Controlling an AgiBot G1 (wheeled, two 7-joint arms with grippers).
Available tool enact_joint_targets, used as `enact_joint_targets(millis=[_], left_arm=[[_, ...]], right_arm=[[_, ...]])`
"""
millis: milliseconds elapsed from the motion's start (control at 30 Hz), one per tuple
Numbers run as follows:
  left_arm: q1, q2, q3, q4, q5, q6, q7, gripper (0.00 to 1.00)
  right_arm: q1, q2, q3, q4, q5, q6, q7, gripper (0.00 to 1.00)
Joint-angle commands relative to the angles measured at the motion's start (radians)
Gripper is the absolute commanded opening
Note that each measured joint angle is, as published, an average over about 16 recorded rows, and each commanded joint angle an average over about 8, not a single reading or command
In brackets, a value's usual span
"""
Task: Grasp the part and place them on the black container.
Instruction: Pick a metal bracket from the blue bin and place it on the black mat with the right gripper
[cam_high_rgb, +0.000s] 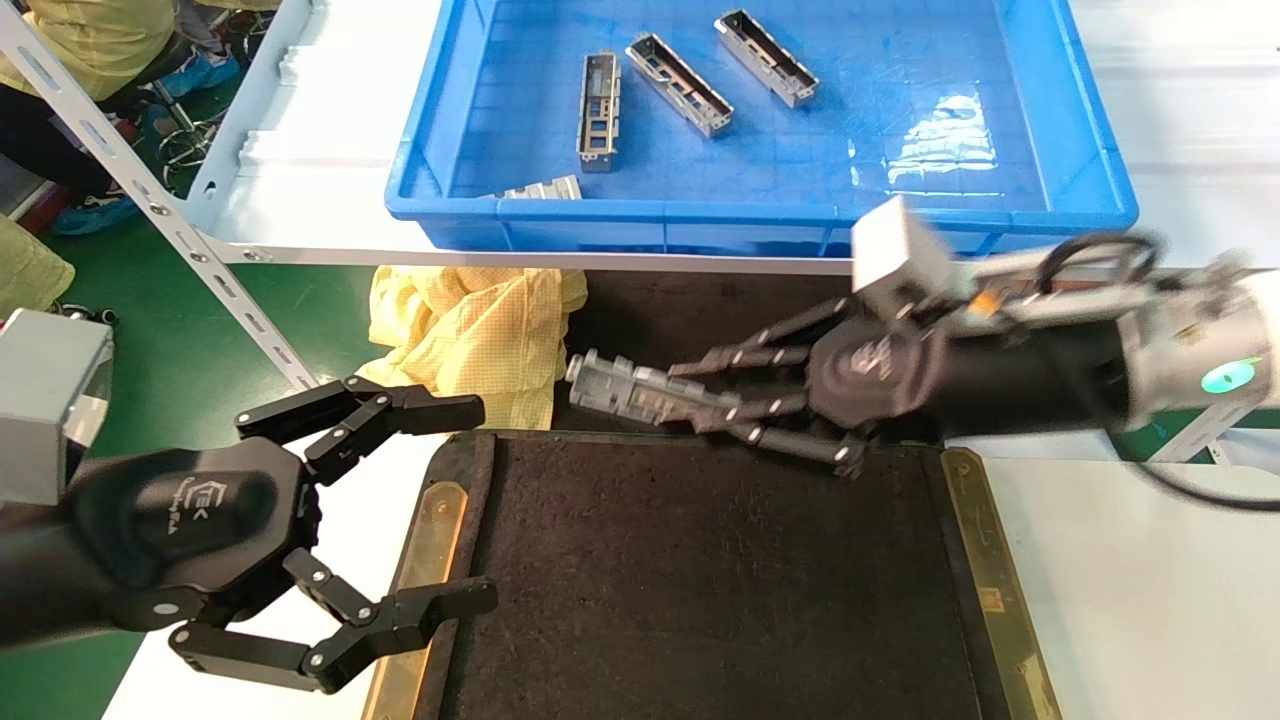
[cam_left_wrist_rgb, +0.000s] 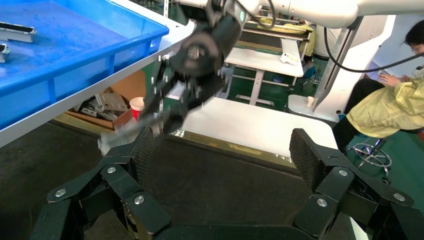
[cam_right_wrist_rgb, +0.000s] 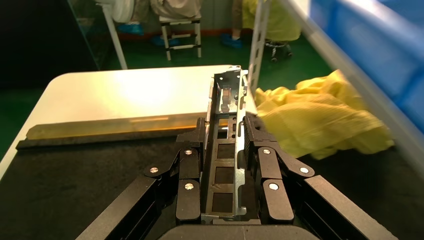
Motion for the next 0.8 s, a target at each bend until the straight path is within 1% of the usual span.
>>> enact_joint_targets(millis=[33,267,433,667,800], left_arm=[[0.0,0.0,0.0,0.0,0.0,0.0,0.0,1.0],[0.0,0.0,0.0,0.0,0.0,0.0,0.0,1.0],[0.0,0.0,0.0,0.0,0.0,0.0,0.0,1.0],[0.0,0.0,0.0,0.0,0.0,0.0,0.0,1.0],[0.0,0.0,0.0,0.0,0.0,0.0,0.0,1.0]], right_arm=[[-0.011,-0.024,-0.016,-0.019,-0.001,0.006,-0.026,0.0],[-0.029,-0.122,-0.054,-0.116,-0.04,0.019,-0.174,0.0],[-0.043,-0.186,-0.067,-0.191,-0.058,0.042,-0.269,0.0],[-0.071,-0.268,-0.072,-0.302,-0.066,0.086,-0.375,0.0],[-0.088,-0.307,-0.076,-0.357,-0.073,0.132,-0.425,0.0]])
